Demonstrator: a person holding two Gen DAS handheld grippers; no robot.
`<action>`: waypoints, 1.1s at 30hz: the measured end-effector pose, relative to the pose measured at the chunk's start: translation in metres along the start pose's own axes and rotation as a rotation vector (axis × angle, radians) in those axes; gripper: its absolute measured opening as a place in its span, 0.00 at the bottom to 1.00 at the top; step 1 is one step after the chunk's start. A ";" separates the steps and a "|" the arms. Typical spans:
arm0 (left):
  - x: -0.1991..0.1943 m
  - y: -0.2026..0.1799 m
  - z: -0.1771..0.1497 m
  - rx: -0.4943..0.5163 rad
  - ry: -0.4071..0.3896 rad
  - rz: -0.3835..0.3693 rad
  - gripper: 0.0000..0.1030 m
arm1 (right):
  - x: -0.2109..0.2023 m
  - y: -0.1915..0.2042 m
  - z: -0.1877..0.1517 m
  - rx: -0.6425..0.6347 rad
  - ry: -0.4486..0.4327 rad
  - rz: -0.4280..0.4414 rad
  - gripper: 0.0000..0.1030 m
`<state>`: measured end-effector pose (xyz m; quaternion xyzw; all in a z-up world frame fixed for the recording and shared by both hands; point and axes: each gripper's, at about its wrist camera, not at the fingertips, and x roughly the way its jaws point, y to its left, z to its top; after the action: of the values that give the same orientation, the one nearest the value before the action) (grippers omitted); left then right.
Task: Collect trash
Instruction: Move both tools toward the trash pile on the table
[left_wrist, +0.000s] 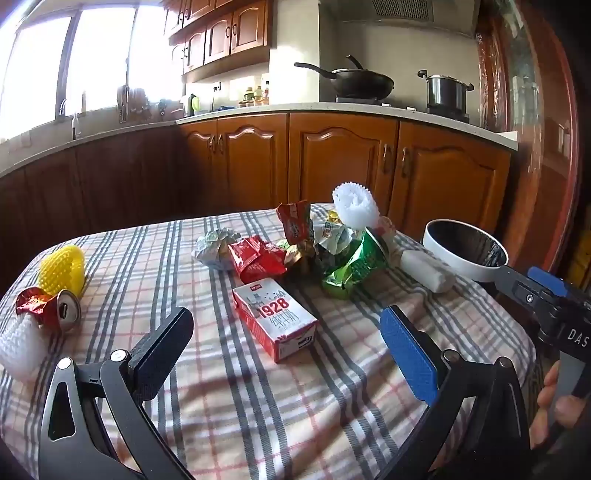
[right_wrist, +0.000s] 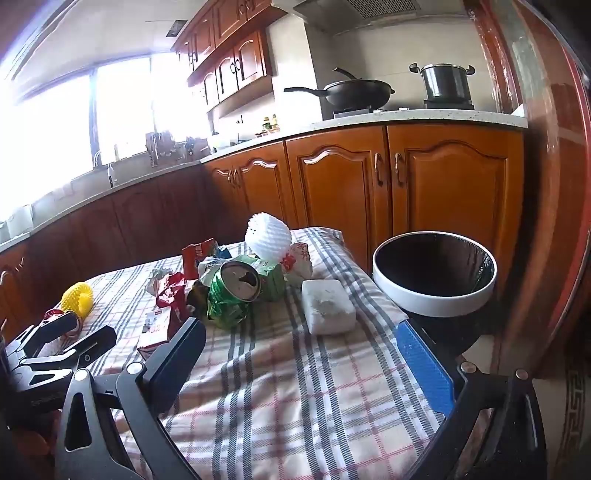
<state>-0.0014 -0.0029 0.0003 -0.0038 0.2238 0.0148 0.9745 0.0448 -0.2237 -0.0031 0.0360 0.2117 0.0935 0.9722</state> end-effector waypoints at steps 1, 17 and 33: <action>0.001 -0.009 -0.004 0.021 0.016 0.003 1.00 | 0.000 0.001 0.000 -0.006 0.003 -0.002 1.00; 0.007 -0.001 -0.002 -0.006 0.046 -0.009 1.00 | 0.002 -0.002 -0.005 -0.006 0.020 0.004 1.00; 0.007 -0.005 -0.001 0.011 0.041 -0.004 1.00 | -0.002 -0.002 -0.002 -0.001 0.015 0.019 1.00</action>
<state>0.0046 -0.0076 -0.0033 0.0006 0.2438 0.0115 0.9698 0.0427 -0.2257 -0.0044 0.0370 0.2184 0.1033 0.9697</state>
